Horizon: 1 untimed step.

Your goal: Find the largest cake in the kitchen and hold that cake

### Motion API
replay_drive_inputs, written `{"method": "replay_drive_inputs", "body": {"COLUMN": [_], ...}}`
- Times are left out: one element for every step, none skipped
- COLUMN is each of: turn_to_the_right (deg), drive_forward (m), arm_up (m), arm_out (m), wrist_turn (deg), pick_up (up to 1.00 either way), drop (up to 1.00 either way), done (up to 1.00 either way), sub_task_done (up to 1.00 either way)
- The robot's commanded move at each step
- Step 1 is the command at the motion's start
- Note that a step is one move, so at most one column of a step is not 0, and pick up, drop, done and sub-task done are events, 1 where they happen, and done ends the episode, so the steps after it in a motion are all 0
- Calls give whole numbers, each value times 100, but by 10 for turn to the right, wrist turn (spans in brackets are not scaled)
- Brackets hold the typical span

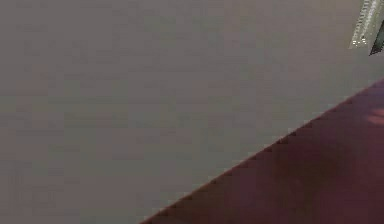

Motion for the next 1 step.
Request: {"method": "replay_drive_inputs", "body": {"turn_to_the_right": [0], "drive_forward": [35], "arm_up": [0], "arm_out": [0], "wrist_turn": [0], "pick_up": [0], "drop": [0], "done": [0], "sub_task_done": [0]}}
